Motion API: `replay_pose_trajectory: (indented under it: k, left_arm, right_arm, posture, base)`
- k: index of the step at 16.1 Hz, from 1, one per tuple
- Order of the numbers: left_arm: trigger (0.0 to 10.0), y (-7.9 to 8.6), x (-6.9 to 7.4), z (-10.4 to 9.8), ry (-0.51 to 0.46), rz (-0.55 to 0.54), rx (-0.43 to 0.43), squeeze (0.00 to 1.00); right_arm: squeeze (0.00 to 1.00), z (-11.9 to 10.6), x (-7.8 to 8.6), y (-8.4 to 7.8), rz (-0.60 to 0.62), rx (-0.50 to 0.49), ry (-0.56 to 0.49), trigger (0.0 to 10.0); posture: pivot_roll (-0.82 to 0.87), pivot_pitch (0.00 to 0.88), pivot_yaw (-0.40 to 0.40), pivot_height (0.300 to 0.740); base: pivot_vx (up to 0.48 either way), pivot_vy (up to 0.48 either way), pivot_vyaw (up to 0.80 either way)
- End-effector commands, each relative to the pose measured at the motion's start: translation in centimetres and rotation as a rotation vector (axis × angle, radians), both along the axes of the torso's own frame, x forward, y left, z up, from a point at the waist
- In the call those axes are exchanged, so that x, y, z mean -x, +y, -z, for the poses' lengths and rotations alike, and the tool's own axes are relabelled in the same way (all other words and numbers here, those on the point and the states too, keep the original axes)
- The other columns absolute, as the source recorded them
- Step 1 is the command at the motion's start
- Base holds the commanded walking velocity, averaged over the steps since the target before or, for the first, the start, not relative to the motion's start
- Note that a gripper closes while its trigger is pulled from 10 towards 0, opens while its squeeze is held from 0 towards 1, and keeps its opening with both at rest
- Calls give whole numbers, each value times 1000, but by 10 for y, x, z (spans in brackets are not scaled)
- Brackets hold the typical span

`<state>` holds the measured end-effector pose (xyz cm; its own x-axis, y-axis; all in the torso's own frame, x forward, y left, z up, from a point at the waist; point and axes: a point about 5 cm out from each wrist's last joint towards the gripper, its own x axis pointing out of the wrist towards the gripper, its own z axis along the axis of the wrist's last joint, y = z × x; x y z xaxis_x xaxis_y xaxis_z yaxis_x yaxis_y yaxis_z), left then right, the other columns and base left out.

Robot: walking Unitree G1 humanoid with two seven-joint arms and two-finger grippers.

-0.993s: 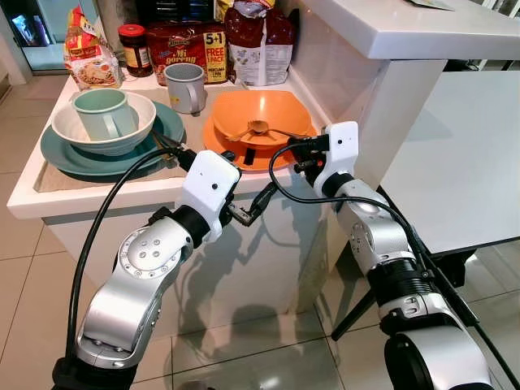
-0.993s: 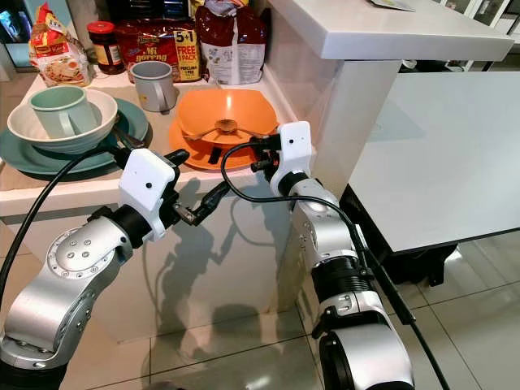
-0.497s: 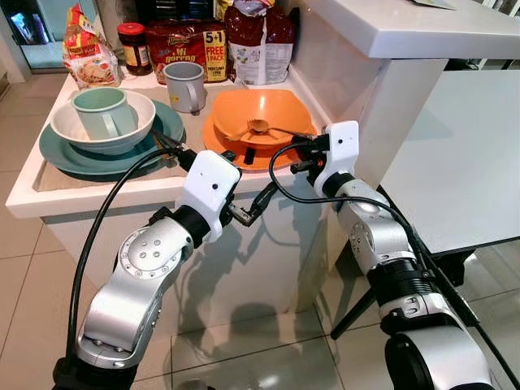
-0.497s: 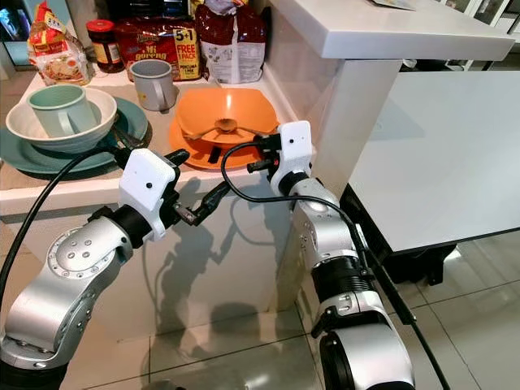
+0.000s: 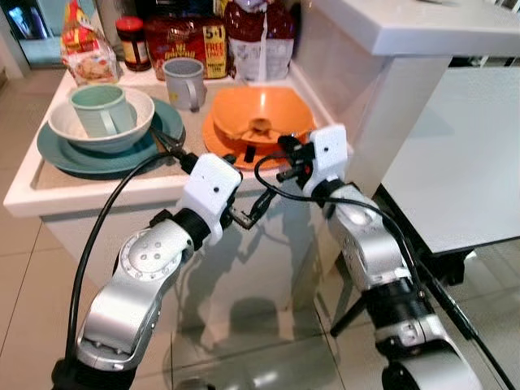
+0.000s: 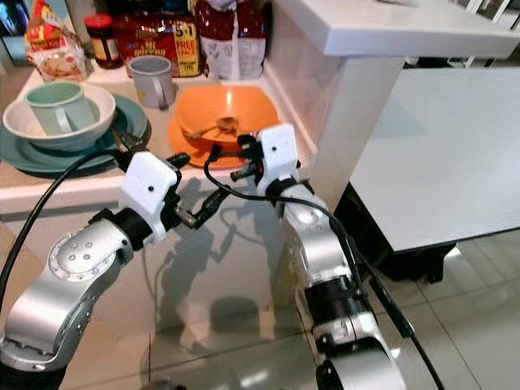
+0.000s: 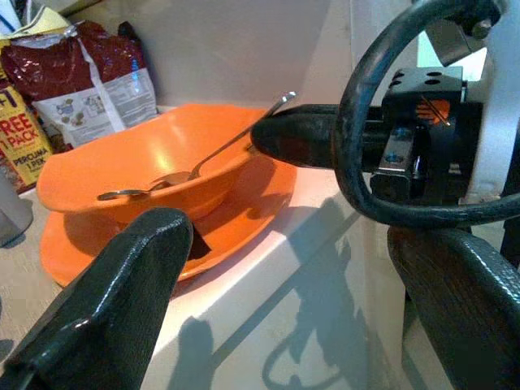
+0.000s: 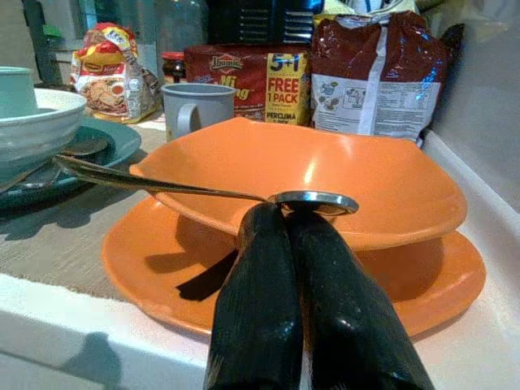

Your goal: Setting the table

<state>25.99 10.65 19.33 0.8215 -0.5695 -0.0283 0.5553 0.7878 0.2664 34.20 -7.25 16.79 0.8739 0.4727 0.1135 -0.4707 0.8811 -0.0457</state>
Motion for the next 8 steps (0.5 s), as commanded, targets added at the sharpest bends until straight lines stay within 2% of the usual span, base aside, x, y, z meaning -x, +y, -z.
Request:
replay_pose_trajectory:
  k: [1, 5, 6, 7, 8]
  left_arm:
    - [10000, -4, 0, -6, -28, 20, 2, 0]
    - [10000, -4, 2, -4, -28, 14, 1, 0]
    - [10000, -3, 2, -4, -28, 14, 1, 0]
    - [10000, -4, 3, -4, -29, 15, 0, 0]
    - [10000, -4, 3, -4, -29, 16, 0, 0]
  right_arm:
    - [0, 0, 2, 1, -1, 11, 2, 0]
    - [0, -3, 1, -3, 18, 19, -4, 0]
    - [0, -4, 0, -3, 28, 28, -7, 353]
    - [184, -2, -1, -6, 55, 54, 3, 10000]
    - [184, -1, -2, -6, 59, 58, 9, 10000]
  posture:
    - [63, 0, -54, 740]
    - [69, 0, -68, 740]
    - [69, 0, -69, 740]
    - [66, 0, -70, 740]
    - [66, 0, -70, 740]
  base:
    - [0, 0, 0]
    - [0, 0, 0]
    - [0, 0, 0]
    - [0, 0, 0]
    - [0, 0, 0]
